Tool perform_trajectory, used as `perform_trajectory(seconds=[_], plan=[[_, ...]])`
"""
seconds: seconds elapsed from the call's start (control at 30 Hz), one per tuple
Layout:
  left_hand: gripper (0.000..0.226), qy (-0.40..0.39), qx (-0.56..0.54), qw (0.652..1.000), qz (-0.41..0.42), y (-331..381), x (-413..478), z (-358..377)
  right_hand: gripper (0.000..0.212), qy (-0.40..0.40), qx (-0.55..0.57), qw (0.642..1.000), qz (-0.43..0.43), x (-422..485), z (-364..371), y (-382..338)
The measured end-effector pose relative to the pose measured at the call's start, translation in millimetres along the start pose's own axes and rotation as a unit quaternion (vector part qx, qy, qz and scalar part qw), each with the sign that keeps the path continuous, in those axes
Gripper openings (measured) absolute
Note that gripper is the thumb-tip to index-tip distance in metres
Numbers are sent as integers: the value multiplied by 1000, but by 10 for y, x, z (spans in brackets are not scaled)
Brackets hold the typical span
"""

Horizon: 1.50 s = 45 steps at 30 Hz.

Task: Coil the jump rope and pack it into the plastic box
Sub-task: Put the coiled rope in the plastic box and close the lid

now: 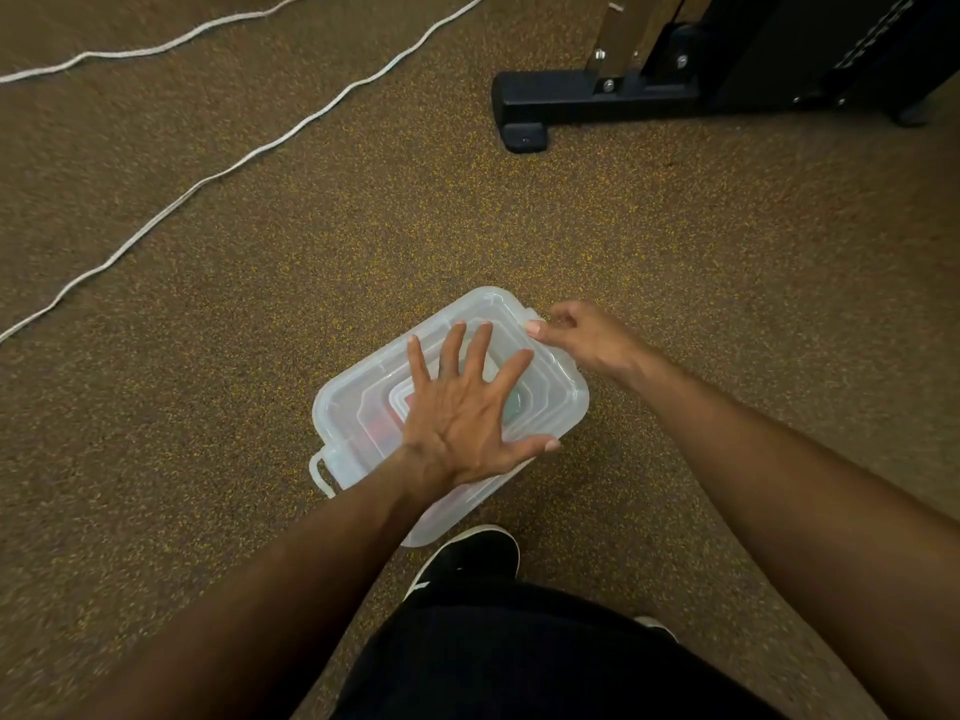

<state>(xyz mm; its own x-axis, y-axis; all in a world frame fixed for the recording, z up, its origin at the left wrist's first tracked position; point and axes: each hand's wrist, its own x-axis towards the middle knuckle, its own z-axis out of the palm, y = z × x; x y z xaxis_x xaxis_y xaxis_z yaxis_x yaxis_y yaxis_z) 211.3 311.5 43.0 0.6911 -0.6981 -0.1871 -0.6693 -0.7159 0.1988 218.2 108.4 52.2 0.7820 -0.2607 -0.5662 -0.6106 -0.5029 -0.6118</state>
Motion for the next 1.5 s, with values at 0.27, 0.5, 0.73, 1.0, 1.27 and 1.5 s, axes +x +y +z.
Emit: perform_trajectory(seconds=[0.27,0.5,0.73,1.0,1.27,1.5], plan=[[120,-23,20,1000,-4,-21,21,92,57,-79,165,981,62,-136,98,121],[120,-15,21,1000,-13,-5,22,100,32,63,174,983,3,-136,184,96],[118,-14,26,999,-14,12,20,91,46,141,69,988,6,-141,337,117],[117,-12,32,999,-19,19,23,101,52,161,-7,987,9,-173,338,76],[116,-13,28,999,-16,22,22,104,37,203,-125,971,8,-226,417,12],[115,1,-5,1000,0,-9,-11,98,40,165,-84,983,-18,-333,406,52]])
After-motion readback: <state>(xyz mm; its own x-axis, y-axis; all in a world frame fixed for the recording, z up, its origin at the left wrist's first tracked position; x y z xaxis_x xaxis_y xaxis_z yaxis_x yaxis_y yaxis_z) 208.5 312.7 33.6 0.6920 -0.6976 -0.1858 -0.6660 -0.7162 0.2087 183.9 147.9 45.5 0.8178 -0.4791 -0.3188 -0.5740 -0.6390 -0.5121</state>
